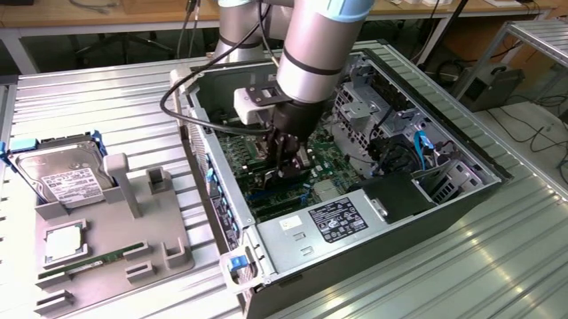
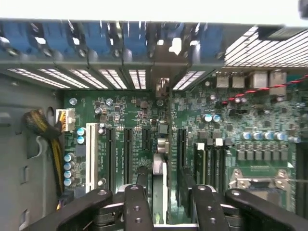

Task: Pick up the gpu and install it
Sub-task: 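Insert the gpu into the slot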

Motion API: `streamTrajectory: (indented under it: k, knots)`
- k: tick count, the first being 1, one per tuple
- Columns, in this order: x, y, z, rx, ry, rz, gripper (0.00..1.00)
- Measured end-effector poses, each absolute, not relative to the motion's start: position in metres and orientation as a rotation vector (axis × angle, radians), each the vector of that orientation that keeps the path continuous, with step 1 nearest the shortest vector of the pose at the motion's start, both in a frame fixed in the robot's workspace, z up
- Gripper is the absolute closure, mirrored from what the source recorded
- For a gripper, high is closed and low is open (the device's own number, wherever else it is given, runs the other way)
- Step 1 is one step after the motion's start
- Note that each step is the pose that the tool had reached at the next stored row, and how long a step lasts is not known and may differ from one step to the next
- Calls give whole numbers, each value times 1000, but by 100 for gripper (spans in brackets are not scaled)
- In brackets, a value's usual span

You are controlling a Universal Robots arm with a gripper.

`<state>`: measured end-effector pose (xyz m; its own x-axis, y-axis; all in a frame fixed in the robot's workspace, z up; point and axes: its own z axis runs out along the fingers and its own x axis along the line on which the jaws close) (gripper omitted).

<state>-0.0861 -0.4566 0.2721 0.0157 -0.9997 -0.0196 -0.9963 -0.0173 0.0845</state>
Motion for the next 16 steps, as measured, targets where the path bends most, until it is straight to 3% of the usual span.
streamTrajectory:
  k: [5, 8, 11, 16]
  knots:
    - [-88, -454, 287, 2207, -2167, -113, 61]
    - [-93, -453, 287, 2211, -2169, -106, 81]
    - [-95, -451, 282, 2221, -2173, -91, 89]
    - [-95, -448, 276, 2225, -2174, -85, 89]
